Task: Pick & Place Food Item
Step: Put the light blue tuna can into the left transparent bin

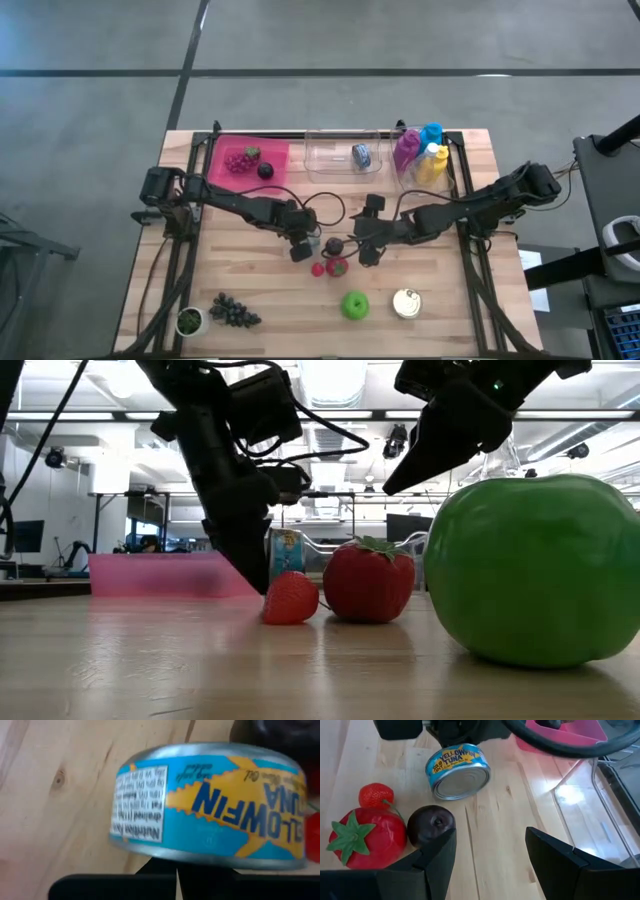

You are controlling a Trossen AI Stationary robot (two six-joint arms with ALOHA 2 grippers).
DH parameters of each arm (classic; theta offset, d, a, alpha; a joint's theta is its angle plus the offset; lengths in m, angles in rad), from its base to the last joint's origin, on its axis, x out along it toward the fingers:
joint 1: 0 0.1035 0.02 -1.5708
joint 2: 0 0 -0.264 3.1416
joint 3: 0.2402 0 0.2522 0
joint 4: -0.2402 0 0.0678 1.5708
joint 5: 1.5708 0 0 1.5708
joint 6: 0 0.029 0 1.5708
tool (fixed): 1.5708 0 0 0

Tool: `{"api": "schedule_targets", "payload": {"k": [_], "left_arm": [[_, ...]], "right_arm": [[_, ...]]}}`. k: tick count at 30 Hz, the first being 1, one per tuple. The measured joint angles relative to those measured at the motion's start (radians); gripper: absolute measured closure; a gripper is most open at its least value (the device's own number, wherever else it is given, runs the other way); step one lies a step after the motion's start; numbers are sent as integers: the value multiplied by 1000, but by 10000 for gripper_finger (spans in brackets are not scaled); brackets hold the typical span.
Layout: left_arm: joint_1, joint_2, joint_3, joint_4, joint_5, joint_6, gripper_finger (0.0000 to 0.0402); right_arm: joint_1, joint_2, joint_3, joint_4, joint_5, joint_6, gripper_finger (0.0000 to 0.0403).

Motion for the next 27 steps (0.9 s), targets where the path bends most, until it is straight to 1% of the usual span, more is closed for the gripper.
{"api": "schedule_targets", "payload": {"k": [8, 14, 19, 27], "left_arm": [[21, 56, 1, 82, -3, 40, 400], [46, 61, 2, 213, -34, 62, 400], [52, 91, 2, 256, -68, 91, 400], [71, 133, 2, 318, -86, 141, 400]], "right_arm": [[0, 0, 1, 2, 0, 0, 170], [1, 0, 0, 7, 0, 0, 170], [1, 0, -3, 23, 1, 1, 170], [-1, 2, -13, 64, 11, 26, 170]]}}
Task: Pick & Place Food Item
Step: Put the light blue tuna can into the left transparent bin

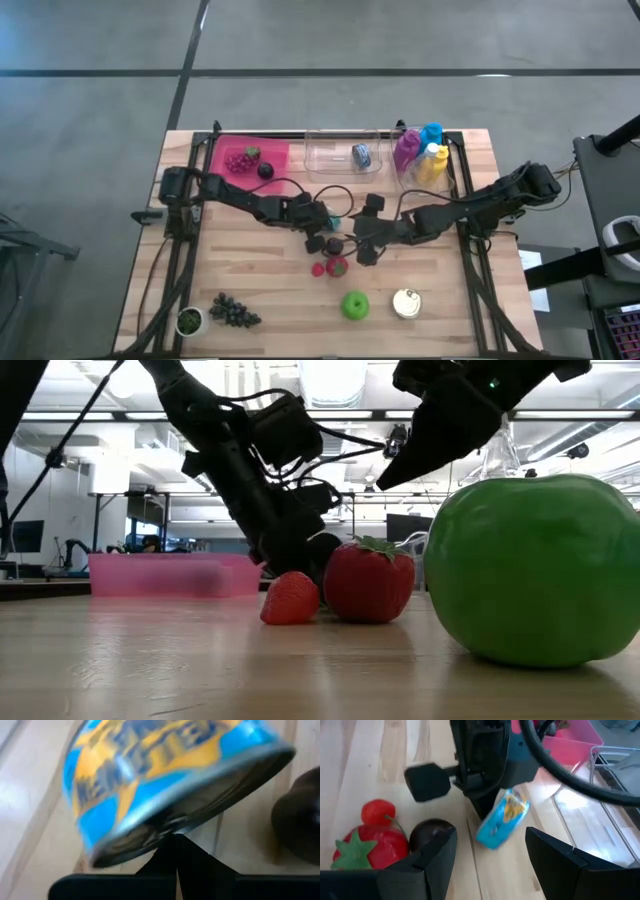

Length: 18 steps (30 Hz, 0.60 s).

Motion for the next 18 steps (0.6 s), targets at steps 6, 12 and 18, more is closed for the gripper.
{"api": "schedule_targets", "payload": {"k": [6, 12, 18], "left_arm": [[2, 2, 0, 19, -39, 16, 400], [2, 2, 0, 19, -41, 16, 400], [2, 2, -1, 51, -50, 16, 400]], "right_arm": [[-32, 0, -61, 116, 0, 1, 170], [-61, 1, -100, 174, -1, 0, 170], [-60, 4, -101, 175, -4, 36, 170]]}}
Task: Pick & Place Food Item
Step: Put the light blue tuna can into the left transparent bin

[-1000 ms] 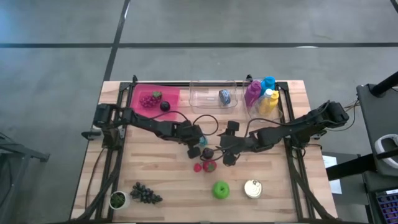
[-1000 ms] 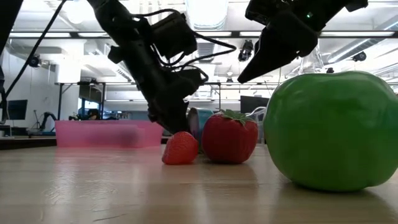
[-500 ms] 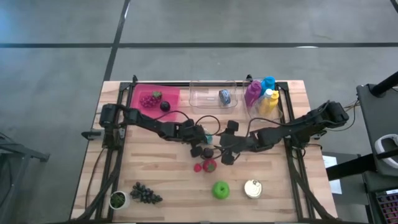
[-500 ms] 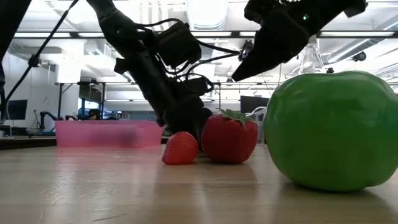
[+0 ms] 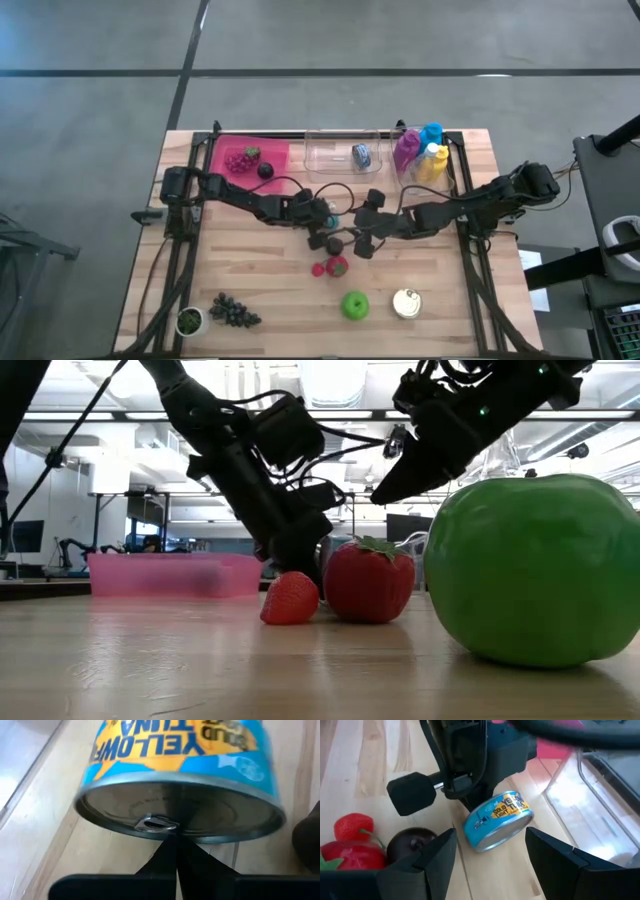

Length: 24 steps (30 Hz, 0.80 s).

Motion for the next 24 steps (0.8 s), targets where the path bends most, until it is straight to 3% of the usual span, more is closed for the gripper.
{"api": "schedule_targets", "payload": {"k": [13, 19, 24], "left_arm": [[0, -2, 0, 88, -11, -1, 400], [0, -2, 0, 91, -12, -1, 400], [0, -2, 0, 127, -14, -4, 400]], "right_arm": [[-8, 0, -32, 1, 4, 83, 170], [-11, 0, -68, 21, 100, 121, 170], [-11, 1, -76, 52, 88, 138, 170]]}}
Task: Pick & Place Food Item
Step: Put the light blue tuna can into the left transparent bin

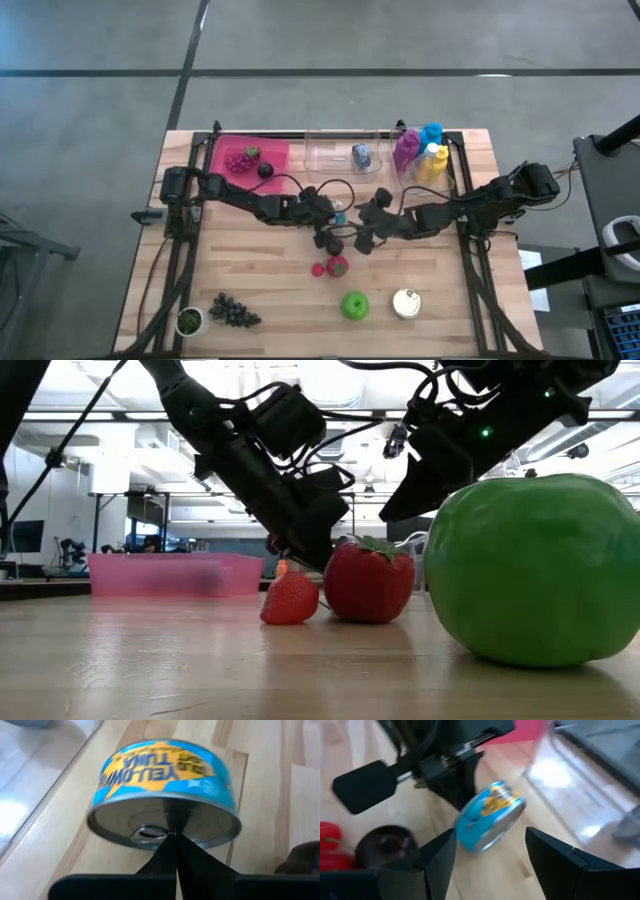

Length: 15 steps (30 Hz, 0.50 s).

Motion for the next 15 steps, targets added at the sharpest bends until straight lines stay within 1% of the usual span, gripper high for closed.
{"api": "schedule_targets", "payload": {"k": [4, 9, 15], "left_arm": [[0, 0, 0, 16, 0, 0, 400], [0, 0, 0, 21, 0, 0, 400], [0, 0, 0, 19, 0, 0, 400]], "right_arm": [[0, 0, 0, 0, -62, 1, 170], [0, 16, -1, 0, -61, 1, 170], [-6, 100, -2, 72, -60, -13, 170]]}}
